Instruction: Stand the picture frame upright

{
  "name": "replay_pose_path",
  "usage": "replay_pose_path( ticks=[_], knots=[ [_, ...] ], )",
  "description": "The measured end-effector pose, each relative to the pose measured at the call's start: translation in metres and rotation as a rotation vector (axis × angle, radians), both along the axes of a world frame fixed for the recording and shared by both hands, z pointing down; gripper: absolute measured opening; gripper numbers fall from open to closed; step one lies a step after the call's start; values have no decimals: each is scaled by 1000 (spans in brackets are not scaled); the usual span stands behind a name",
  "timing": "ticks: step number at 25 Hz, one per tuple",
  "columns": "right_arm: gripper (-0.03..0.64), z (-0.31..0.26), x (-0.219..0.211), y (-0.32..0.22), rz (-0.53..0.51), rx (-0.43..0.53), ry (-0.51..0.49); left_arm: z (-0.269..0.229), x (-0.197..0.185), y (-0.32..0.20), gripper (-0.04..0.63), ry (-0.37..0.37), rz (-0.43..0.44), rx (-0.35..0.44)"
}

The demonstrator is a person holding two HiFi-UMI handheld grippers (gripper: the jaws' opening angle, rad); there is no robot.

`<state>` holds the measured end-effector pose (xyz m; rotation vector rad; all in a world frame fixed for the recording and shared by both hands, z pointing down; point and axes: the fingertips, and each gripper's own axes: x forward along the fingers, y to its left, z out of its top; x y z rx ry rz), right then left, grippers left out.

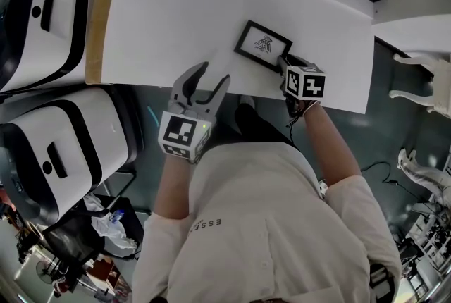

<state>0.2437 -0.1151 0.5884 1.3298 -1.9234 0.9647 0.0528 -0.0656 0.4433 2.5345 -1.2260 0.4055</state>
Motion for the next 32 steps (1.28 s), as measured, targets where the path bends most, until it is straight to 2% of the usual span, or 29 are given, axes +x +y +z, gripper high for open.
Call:
replay_pose_path(
  ticks=[7, 16, 21, 32],
  knots=[
    [120, 2, -9, 19, -124, -47, -6, 10, -4, 15, 215, 3, -18, -22],
    [120, 3, -12, 36, -226, -113, 17, 27, -5, 34, 215, -10, -34, -69],
    [120, 5, -14, 53, -299, -126, 31, 51, 0, 51, 215, -24, -17, -129],
    [118, 5, -19, 81, -398, -120, 35, 110, -6, 79, 215, 19, -28, -314]
  ],
)
